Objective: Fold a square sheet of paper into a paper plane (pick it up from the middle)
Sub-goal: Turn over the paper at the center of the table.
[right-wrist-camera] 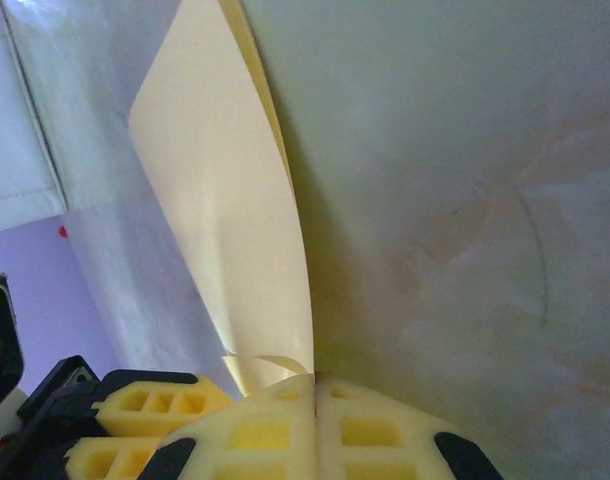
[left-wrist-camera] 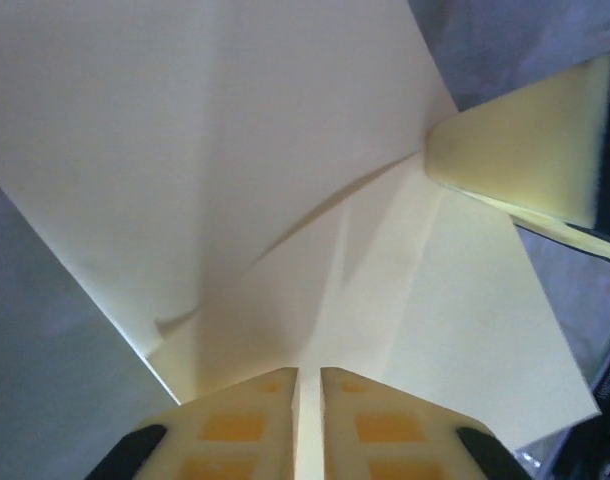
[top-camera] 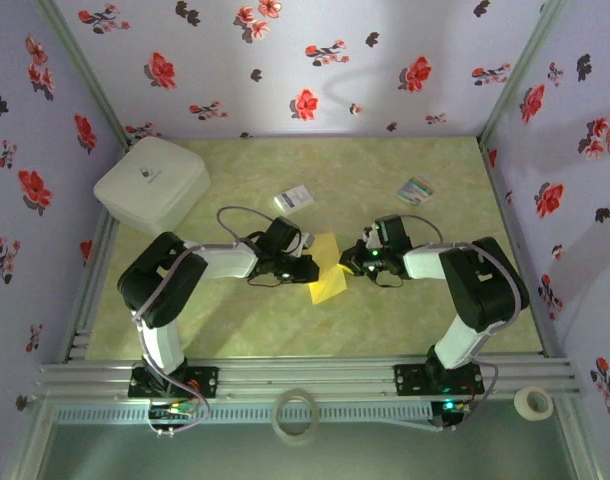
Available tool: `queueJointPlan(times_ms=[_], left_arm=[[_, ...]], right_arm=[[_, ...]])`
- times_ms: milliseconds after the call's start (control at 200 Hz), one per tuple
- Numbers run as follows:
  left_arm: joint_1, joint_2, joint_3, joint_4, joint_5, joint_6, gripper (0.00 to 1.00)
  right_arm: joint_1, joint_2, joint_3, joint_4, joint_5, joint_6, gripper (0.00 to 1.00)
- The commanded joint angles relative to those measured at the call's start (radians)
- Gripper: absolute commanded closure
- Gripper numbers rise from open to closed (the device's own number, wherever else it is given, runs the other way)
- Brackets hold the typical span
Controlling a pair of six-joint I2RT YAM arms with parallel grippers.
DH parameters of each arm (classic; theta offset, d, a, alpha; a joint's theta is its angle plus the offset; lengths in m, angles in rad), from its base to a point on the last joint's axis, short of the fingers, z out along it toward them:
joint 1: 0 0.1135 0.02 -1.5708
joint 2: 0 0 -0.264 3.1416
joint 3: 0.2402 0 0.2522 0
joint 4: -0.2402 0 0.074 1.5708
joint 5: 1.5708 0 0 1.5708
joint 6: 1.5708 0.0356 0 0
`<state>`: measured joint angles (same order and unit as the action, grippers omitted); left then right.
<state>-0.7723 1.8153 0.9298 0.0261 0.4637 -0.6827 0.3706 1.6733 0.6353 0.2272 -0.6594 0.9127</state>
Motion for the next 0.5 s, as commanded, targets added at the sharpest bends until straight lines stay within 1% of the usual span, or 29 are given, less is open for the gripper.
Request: queueJointPlan(times_ms=[0, 115, 285, 400, 495], left_arm=[[-0.005, -0.091, -0.016, 0.052, -0.005, -0.005, 0.83], [-0.006, -0.185, -0.044, 0.048, -0.09, 0.011, 0.79], [-0.006, -0.338, -0.097, -0.007, -0.293, 0.058, 0.79], [0.0, -0.423, -0.133, -0.031, -0.399, 0.069, 0.8], [0.007, -0.476, -0.161, -0.034, -0.457, 0.068, 0.81]], right_arm=[[-0.009, -0.076, -0.004, -0.016, -0.001, -0.051, 0.98], [-0.006, -0.165, 0.025, -0.157, 0.073, -0.132, 0.98], [0.023, -0.312, 0.109, -0.425, 0.258, -0.271, 0.98], [0.094, -0.379, 0.207, -0.623, 0.451, -0.383, 0.98], [0.172, -0.396, 0.292, -0.781, 0.688, -0.451, 1.0]])
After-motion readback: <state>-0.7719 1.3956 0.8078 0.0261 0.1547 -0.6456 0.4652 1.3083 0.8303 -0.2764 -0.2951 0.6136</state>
